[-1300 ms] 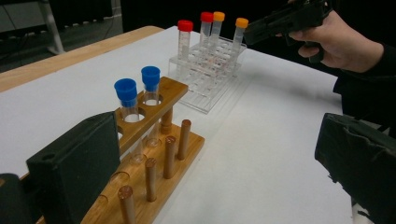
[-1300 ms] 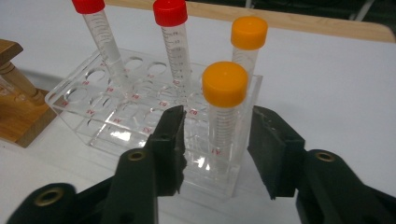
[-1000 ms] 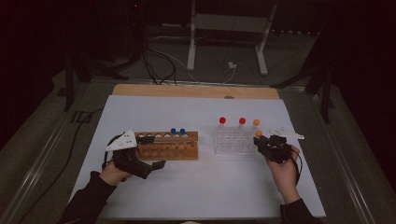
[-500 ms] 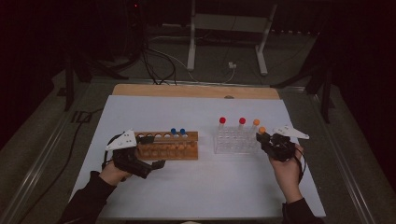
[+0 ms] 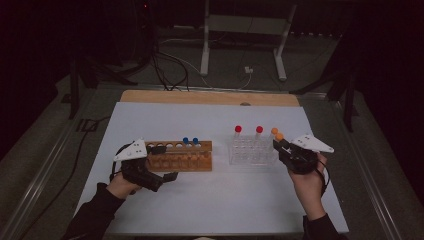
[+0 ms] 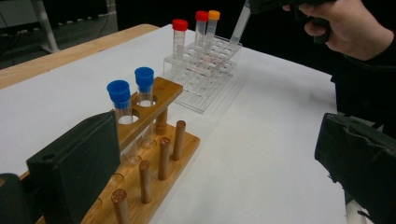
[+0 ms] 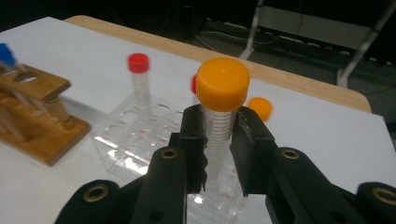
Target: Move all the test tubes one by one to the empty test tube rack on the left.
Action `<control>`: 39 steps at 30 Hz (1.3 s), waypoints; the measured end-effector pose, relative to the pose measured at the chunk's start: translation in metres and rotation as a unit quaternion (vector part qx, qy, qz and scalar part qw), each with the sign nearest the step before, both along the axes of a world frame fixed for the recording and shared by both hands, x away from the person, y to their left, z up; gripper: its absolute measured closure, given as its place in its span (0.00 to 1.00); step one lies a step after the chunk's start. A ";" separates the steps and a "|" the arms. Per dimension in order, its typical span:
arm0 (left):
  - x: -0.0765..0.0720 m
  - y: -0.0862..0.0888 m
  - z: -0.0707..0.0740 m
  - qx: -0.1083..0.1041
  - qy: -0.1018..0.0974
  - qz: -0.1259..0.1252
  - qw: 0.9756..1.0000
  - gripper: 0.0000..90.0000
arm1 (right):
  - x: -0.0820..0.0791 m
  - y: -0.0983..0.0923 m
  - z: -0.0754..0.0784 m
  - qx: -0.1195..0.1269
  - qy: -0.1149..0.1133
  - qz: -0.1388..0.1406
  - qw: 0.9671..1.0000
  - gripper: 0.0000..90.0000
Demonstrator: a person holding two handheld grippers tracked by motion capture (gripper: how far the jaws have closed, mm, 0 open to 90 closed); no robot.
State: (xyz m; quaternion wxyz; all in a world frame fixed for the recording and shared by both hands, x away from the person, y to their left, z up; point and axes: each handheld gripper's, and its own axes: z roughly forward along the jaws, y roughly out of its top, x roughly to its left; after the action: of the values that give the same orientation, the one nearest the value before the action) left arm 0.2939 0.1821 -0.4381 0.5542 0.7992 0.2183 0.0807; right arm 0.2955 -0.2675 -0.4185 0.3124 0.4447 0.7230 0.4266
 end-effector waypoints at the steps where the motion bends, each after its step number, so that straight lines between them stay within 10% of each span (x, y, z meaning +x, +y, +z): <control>1: 0.000 -0.001 0.000 0.000 0.001 -0.001 1.000 0.01 | -0.001 0.002 0.001 0.001 0.000 0.007 1.000 0.82; 39: -0.002 -0.043 0.012 0.017 0.011 -0.036 0.999 0.05 | -0.023 0.107 -0.019 -0.003 0.063 0.213 0.975 0.82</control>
State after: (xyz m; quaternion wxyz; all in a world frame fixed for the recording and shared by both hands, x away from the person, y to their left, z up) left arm 0.2919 0.1393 -0.4256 0.5403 0.8170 0.1936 0.0556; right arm 0.2730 -0.1601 -0.4375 0.1693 0.3053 0.8210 0.4518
